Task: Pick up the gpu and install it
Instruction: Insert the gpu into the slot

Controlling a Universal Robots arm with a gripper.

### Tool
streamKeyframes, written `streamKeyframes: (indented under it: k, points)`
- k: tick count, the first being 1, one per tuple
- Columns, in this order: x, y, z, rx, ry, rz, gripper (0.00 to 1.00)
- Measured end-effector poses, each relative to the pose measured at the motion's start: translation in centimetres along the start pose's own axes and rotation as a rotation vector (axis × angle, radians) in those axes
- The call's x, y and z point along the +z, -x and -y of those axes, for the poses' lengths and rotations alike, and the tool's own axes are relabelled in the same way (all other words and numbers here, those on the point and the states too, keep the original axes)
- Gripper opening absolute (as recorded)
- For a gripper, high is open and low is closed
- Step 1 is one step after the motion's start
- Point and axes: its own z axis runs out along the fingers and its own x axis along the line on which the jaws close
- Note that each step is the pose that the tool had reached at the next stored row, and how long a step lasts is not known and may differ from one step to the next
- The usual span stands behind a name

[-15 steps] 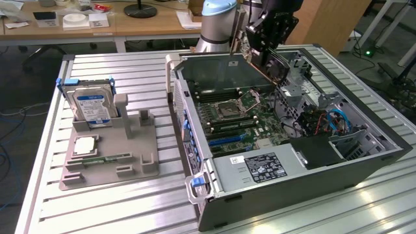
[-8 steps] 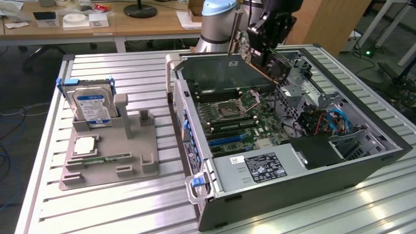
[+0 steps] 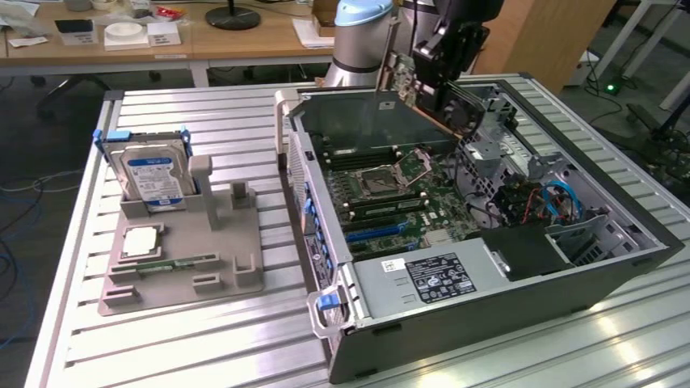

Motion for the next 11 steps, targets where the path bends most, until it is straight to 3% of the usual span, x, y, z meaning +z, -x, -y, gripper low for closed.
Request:
streamKeyframes:
  k: [11]
  points:
    - [0.02, -0.04, 0.07, -0.069, 0.0012, -0.0004, 0.28]
